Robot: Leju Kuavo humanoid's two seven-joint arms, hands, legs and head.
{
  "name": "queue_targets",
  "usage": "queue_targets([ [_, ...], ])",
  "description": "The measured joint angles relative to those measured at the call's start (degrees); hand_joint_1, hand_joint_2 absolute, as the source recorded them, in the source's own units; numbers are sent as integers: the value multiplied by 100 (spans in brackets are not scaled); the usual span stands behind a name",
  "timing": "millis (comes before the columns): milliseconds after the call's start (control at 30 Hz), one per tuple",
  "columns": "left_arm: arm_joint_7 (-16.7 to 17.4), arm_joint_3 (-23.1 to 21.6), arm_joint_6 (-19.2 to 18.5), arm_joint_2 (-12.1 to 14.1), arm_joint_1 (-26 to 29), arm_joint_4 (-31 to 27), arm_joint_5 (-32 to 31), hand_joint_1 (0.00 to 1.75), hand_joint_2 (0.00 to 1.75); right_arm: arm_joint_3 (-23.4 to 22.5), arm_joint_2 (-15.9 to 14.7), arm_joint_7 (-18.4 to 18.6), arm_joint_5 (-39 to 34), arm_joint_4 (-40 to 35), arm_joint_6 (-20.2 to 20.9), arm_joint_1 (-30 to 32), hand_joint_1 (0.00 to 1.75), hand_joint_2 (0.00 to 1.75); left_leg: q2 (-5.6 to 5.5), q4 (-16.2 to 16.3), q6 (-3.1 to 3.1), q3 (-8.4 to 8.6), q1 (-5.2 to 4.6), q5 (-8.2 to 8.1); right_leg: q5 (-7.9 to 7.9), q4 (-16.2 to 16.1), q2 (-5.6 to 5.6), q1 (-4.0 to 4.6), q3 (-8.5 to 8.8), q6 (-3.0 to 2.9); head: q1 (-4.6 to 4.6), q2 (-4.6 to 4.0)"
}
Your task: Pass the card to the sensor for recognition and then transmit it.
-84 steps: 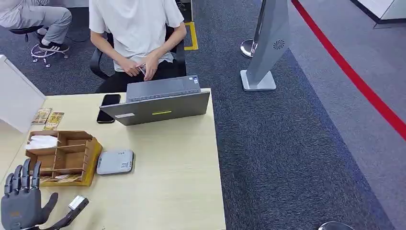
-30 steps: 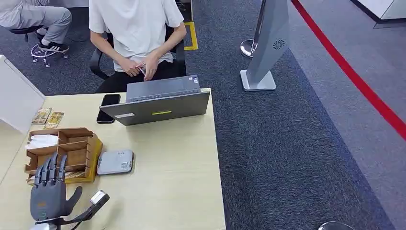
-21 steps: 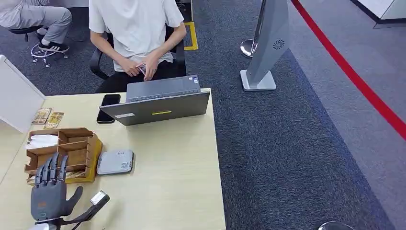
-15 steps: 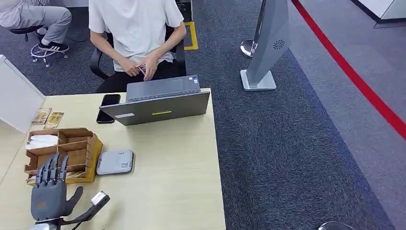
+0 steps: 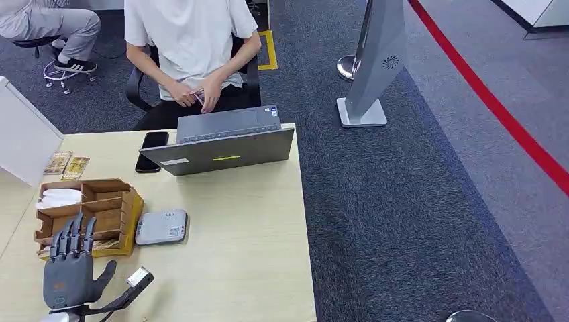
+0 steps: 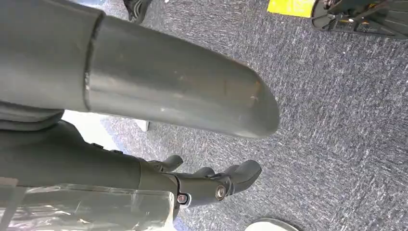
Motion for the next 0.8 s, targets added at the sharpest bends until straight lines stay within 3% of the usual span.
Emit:
queue_targets([
  [233, 0, 0, 0, 0, 0, 0, 0, 0, 175, 0, 0, 0, 0, 0, 0, 0, 0, 0, 0, 0, 0, 0, 0, 0, 0, 0, 0, 0, 0, 0, 0, 0],
  [267, 0, 0, 0, 0, 0, 0, 0, 175, 175, 0, 0, 0, 0, 0, 0, 0, 0, 0, 0, 0, 0, 0, 0, 0, 0, 0, 0, 0, 0, 0, 0, 0],
  [800, -179, 0, 0, 87, -67, 196, 393, 175, 175, -2, 0, 11, 35, 0, 0, -4, 0, 0, 0, 0, 0, 0, 0, 0, 0, 0, 0, 0, 0, 0, 2, 0],
])
